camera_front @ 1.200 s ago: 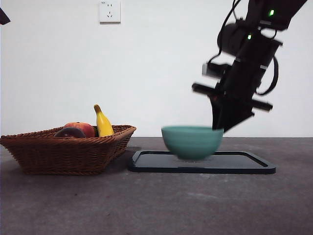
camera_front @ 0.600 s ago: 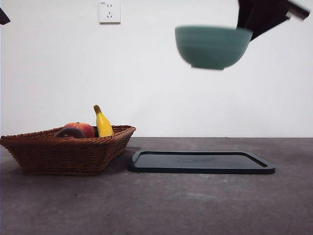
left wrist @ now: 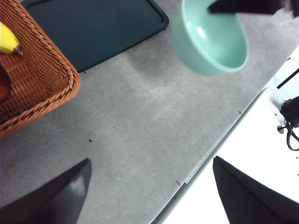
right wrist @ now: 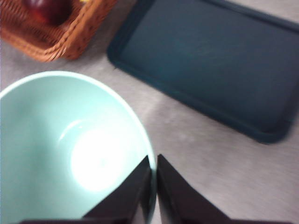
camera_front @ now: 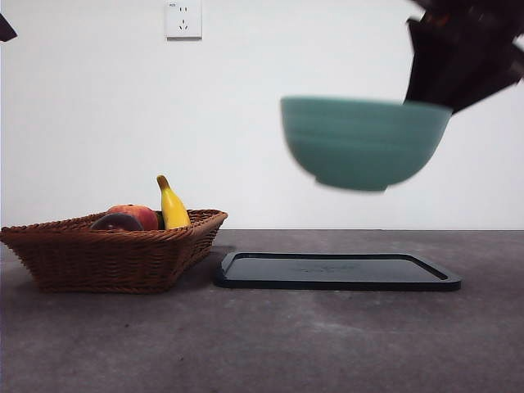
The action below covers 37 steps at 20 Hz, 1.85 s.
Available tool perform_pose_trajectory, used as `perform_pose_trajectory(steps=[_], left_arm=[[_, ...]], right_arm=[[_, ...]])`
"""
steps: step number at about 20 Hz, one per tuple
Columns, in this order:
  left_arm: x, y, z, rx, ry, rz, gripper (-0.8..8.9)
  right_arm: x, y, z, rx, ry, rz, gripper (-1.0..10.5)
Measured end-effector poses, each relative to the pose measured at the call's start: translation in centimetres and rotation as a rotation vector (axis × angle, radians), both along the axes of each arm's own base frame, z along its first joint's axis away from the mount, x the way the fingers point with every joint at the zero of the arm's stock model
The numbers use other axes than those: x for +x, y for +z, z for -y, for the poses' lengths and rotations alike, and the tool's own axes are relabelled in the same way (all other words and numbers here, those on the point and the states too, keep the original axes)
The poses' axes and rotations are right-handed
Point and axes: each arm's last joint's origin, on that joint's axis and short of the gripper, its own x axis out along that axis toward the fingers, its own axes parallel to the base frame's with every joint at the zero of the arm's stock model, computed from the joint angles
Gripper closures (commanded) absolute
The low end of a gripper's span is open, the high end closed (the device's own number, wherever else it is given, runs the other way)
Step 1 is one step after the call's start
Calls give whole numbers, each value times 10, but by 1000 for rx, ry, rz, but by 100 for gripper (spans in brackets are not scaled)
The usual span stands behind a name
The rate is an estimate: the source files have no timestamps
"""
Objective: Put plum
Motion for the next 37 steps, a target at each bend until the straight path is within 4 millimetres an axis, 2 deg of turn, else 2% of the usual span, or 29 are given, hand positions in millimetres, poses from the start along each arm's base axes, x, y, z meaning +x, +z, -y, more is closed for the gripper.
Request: perform_pose_trajectory(steps=[8,17,27,28,31,37], left_arm=[[0,0,0,0,0,0,413],[0,0,0,0,0,0,413],[0,0,0,0,0,0,413],[0,0,0,0,0,0,413],[0,0,0,0,0,0,413],[0,0,0,0,0,0,413]], right_arm=[[-5,-57,-14,-21,33,-77,935],[6,-86,-28,-60,52,-144,935],[7,-90,-31,-83,47,-145,931],[7,-90,-31,-83,47,-145,915],[7,-90,-31,-81,43,-147,763],[6,-89,-31,-77,39,-146,755]])
